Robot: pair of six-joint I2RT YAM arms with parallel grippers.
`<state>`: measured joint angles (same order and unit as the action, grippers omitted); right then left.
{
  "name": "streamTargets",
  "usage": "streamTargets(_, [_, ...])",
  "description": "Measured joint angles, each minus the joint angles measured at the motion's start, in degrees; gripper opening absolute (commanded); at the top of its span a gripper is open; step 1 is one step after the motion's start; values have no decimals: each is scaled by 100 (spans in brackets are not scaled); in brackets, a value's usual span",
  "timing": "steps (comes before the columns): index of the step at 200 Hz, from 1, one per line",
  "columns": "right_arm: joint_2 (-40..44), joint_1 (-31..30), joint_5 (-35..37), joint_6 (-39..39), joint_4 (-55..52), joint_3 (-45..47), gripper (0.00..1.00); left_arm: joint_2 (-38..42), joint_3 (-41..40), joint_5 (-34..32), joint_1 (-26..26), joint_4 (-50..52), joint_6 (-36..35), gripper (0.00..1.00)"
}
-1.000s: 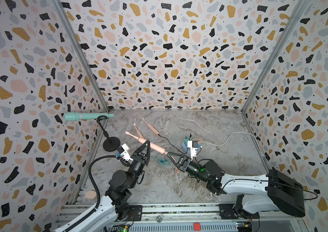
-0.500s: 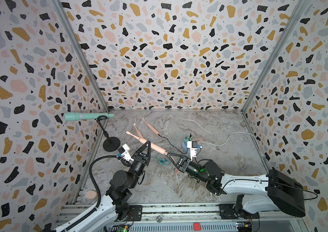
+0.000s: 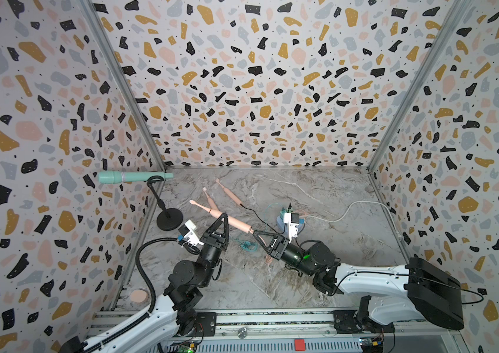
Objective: Charge the electric toothbrush
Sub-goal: Insert the charging cable into the electric toothbrush.
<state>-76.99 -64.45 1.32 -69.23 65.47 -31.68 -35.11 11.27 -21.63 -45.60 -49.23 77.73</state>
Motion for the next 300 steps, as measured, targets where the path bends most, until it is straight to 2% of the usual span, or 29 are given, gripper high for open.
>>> streamTargets(67, [-20, 114, -212, -168, -393, -173, 0, -2, 0, -170, -13, 28, -280, 0])
streamTargets(153, [-173, 162, -341, -208, -146, -238, 0, -136, 0, -621, -245, -258, -361, 0])
streamTargets(205, [-186, 291, -656, -269, -186, -350, 0, -155, 28, -704, -280, -393, -422, 0])
streamTargets(300, [-170, 387, -704, -516, -927, -817, 0, -289, 238, -1185, -413, -420, -793, 0])
